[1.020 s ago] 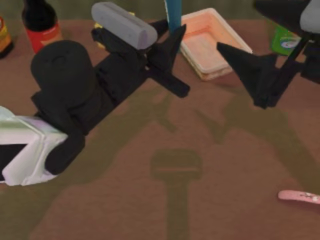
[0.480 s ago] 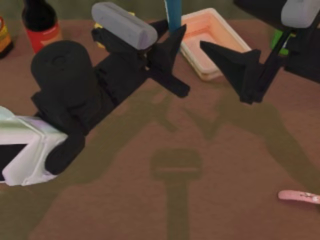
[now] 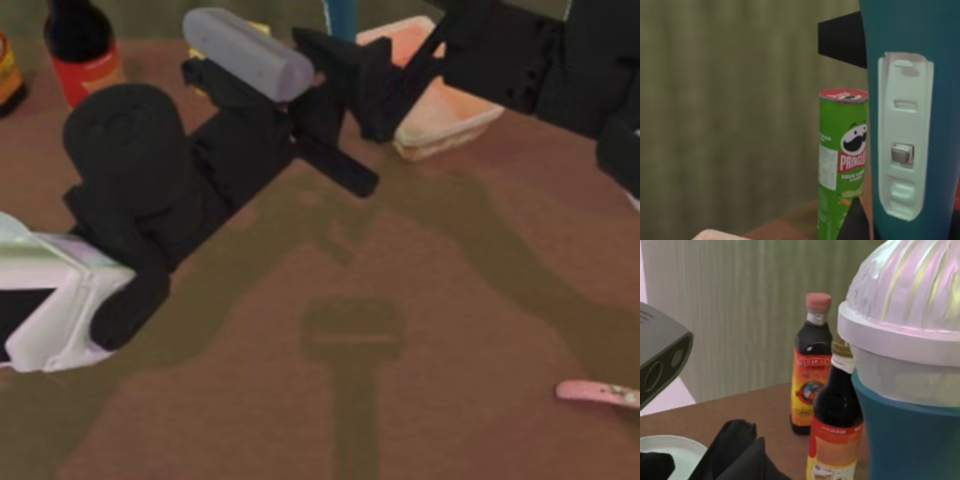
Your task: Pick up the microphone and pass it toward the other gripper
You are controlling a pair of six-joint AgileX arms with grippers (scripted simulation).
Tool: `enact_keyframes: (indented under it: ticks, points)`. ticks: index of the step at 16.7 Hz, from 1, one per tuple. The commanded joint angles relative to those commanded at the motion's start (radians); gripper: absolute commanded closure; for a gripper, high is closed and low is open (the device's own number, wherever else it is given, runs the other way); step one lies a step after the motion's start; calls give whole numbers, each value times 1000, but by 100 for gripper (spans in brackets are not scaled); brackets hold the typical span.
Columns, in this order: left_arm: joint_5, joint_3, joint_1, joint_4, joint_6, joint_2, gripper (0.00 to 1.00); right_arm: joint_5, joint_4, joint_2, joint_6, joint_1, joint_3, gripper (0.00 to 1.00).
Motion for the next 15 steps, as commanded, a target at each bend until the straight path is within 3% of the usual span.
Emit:
enact_keyframes:
  ticks: [2,6,15]
  points:
    - [0,0,0,0,0,0,100,25,7,46,1,25,43,0]
    - [0,0,0,0,0,0,100,29,8,53,1,29,50,0]
    - [0,0,0,0,0,0,100,29,8,53,1,29,50,68]
